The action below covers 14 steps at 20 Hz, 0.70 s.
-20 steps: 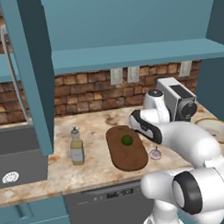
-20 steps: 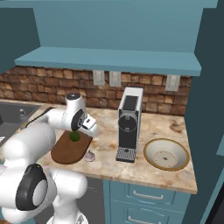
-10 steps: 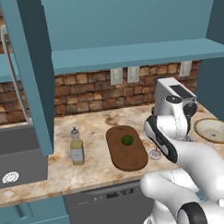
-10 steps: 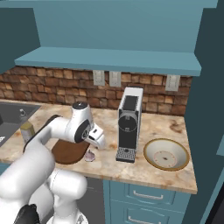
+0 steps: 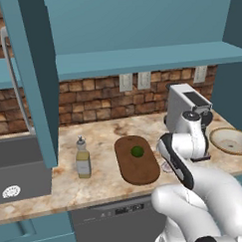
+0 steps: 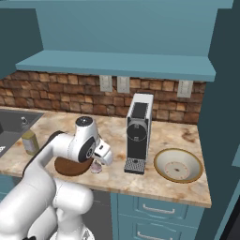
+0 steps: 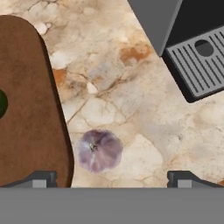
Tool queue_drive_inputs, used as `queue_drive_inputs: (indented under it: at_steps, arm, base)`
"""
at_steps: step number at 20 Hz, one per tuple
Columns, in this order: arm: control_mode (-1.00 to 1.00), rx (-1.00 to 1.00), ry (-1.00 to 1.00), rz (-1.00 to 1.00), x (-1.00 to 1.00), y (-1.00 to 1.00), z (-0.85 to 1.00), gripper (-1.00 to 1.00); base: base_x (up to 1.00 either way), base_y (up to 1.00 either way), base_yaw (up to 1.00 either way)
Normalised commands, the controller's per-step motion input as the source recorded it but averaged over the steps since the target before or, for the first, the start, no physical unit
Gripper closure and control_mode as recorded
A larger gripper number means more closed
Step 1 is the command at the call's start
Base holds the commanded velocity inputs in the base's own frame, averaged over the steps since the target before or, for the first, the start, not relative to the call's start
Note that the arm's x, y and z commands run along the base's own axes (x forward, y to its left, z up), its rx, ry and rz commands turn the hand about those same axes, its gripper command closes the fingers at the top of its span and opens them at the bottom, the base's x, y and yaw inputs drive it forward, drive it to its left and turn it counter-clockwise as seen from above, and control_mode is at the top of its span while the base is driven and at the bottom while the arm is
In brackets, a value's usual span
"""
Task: Open the cabinet. Place the bowl and condiment on the counter. Then place the lime and garlic on the cutting board.
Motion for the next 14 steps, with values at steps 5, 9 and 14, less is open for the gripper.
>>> queue_drive_inputs:
  at_steps: [5,9,14]
  arm:
    - [-1.0,0.0,0.01,0.0,0.0,0.0,-0.12,-1.0]
    - [-1.0,0.0,0.04,0.01,0.0,0.05,-0.16,-1.0]
    - [-1.0,0.0,0.04,0.02,-0.03,0.1,-0.23,-1.0]
  base:
    - [0.0,0.0,0.0]
    - [0.0,0.0,0.0]
    - [0.0,0.0,0.0]
